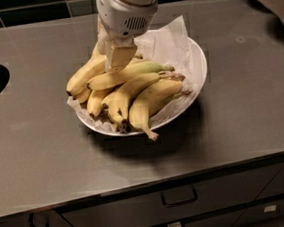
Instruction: Pick banana from white bowl
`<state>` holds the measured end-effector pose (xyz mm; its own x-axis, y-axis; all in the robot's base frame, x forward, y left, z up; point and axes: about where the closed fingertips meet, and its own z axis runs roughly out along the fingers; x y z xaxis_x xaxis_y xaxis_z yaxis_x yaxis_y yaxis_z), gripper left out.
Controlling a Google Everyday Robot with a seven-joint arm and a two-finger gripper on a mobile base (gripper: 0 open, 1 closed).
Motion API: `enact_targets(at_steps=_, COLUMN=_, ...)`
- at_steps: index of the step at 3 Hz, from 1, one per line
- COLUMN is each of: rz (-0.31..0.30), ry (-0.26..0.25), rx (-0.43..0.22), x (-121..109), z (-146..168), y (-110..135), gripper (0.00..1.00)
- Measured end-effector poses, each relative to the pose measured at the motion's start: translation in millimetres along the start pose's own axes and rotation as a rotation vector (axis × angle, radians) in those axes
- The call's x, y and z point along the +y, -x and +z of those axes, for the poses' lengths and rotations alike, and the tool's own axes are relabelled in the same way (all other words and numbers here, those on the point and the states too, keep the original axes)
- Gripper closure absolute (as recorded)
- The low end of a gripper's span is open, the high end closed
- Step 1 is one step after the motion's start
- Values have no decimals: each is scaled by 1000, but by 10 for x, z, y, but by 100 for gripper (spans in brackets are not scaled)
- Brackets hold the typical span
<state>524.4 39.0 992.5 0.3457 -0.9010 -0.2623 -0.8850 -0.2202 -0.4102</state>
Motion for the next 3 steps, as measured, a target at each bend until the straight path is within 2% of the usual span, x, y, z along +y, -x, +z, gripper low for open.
enact_targets(at_steps=3, rz=-1, ry=22, rx=6, x=-101, z=86, y=-38, gripper=58)
